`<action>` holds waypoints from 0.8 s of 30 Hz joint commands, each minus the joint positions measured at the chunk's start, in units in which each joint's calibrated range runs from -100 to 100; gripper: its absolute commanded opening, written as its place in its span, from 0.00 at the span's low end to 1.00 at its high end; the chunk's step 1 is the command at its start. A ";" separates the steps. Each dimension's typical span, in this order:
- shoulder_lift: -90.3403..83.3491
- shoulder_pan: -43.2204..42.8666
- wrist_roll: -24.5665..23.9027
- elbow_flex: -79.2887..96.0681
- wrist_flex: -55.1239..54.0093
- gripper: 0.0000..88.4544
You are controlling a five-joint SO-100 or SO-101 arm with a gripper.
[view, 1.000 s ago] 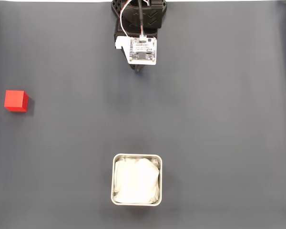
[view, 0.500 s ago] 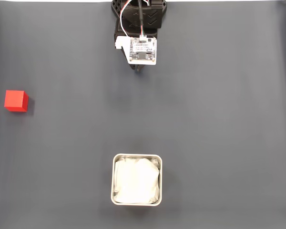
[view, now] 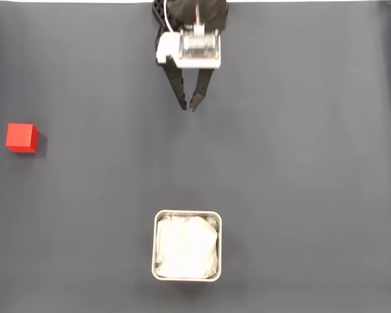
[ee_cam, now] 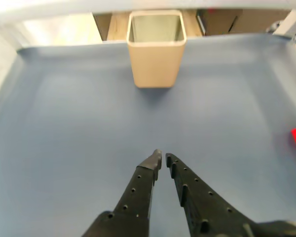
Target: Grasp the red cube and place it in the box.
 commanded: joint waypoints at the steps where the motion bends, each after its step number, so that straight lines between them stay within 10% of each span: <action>1: 7.60 -0.84 -0.10 -15.17 -1.42 0.00; 24: 41.40 6.55 0.05 -58.78 13.34 0.01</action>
